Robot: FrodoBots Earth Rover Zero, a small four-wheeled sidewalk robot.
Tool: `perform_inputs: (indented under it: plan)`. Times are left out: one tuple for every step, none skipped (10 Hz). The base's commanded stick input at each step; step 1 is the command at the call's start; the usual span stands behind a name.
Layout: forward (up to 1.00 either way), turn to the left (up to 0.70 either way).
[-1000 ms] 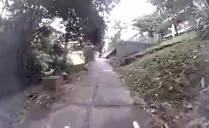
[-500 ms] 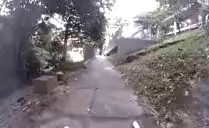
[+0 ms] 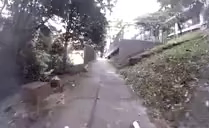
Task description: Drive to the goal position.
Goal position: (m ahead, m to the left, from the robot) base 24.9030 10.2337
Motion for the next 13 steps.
perform_inputs:
  plan:
    - [0.70,0.01]
    - [0.70,-0.02]
    - [0.70,-0.04]
    - [0.70,-0.05]
    - [0.70,-0.07]
    - [0.70,-0.07]
    - [0.70,-0.07]
    - [0.70,-0.07]
    - [0.70,-0.07]
    - [0.70,-0.07]
    - [0.70,-0.07]
    - [0.70,-0.08]
    - [0.70,-0.08]
